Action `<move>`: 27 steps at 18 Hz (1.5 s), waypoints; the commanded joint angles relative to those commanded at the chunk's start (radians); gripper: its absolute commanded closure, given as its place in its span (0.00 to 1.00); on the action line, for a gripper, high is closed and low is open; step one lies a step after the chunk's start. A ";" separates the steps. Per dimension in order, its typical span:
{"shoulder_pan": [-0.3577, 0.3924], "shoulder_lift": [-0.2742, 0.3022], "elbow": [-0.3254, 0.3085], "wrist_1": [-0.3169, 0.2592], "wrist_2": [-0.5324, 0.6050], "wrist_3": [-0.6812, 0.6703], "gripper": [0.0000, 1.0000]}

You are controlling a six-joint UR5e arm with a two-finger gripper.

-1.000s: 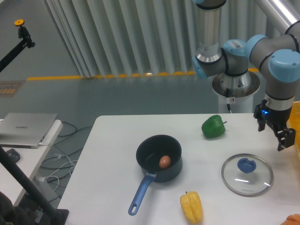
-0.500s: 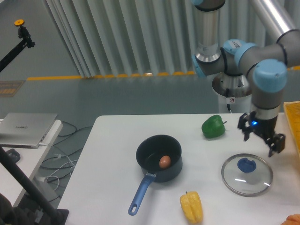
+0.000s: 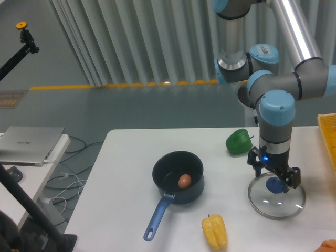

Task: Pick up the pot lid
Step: 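Move the gripper over the glass lid and lower onto its blue knob, then close the gripper fingers around the blue knob of the lid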

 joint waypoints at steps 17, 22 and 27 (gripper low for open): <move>0.020 0.002 -0.026 0.002 0.006 -0.036 0.00; 0.020 -0.008 -0.026 0.006 0.006 -0.039 0.00; 0.020 -0.018 -0.026 0.008 0.006 -0.040 0.00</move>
